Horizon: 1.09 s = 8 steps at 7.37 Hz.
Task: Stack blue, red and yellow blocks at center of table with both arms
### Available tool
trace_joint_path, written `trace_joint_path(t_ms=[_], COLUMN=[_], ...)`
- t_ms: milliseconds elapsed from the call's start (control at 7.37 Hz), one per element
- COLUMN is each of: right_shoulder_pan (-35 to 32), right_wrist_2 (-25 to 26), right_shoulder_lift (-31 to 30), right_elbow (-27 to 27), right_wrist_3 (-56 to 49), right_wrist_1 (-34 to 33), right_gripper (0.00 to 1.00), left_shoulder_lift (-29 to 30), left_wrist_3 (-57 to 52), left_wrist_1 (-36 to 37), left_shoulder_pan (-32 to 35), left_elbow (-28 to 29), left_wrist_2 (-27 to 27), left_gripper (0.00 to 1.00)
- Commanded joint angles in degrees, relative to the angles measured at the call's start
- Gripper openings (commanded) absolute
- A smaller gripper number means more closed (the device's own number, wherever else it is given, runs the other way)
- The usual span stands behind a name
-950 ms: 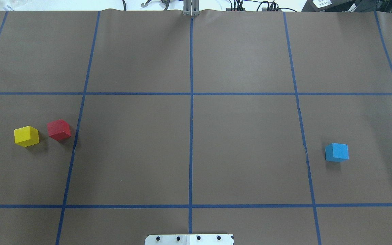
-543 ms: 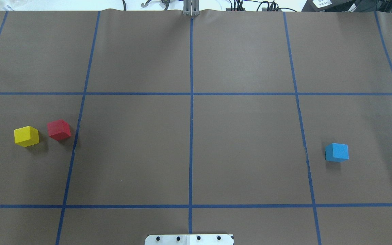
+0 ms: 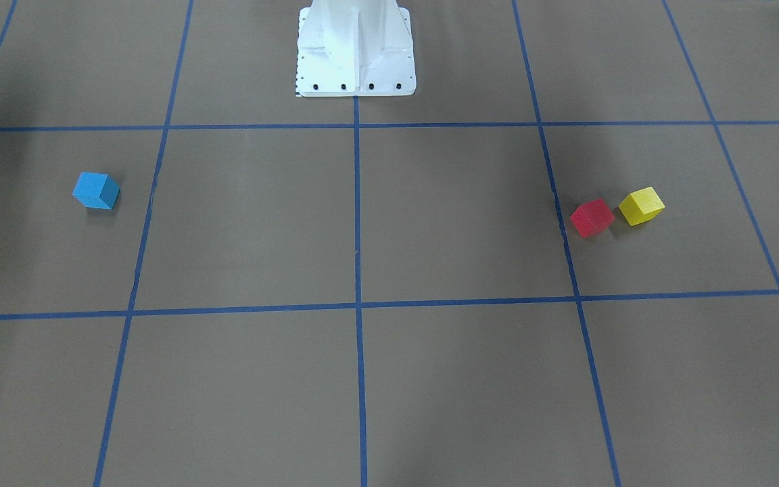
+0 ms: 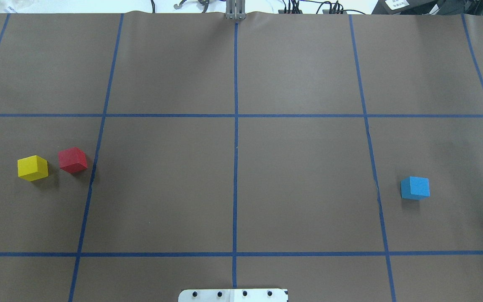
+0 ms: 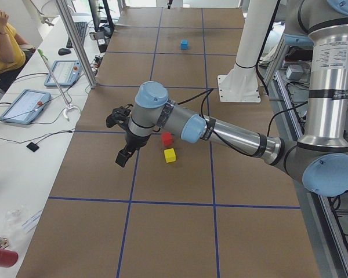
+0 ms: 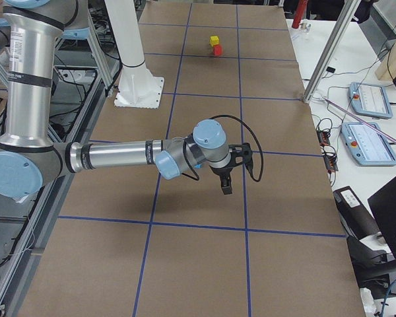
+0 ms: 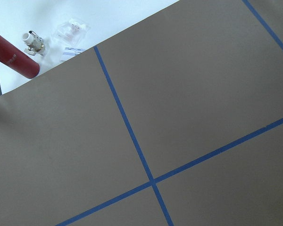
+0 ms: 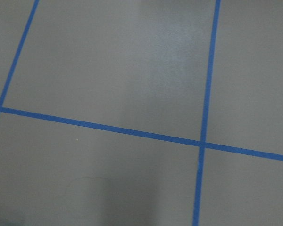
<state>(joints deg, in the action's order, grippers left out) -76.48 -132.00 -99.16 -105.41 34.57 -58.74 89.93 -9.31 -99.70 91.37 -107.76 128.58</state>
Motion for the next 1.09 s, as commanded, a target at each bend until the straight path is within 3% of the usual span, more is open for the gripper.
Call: trace_joint_path(t_ms=[0, 271, 407, 950], right_shoulder_pan=[16.19, 32.54, 38.1, 46.58], right_wrist_2=[13.37, 29.7, 35.44, 43.48], right_shoulder_lift=[-3.91, -5.86, -6.74, -7.01], right_elbow=[-8.09, -11.13, -11.13, -10.17], right_wrist_3=[21.5, 35.14, 37.82, 38.64], right_wrist_1=[3.9, 3.9, 4.07, 4.69], right_gripper=[1.0, 1.0, 1.0, 1.0], left_shoulder_lift=[-0.02, -0.02, -0.02, -0.1], left_wrist_3=[0.0, 0.0, 0.0, -0.09], left_wrist_1=[-0.32, -0.32, -0.32, -0.41], left_shoulder_pan=[-0.06, -0.06, -0.06, -0.06], left_elbow=[-0.34, -0.34, -0.34, -0.52], left_wrist_2=[0.0, 0.0, 0.0, 0.18], left_gripper=[1.0, 1.0, 1.0, 1.0])
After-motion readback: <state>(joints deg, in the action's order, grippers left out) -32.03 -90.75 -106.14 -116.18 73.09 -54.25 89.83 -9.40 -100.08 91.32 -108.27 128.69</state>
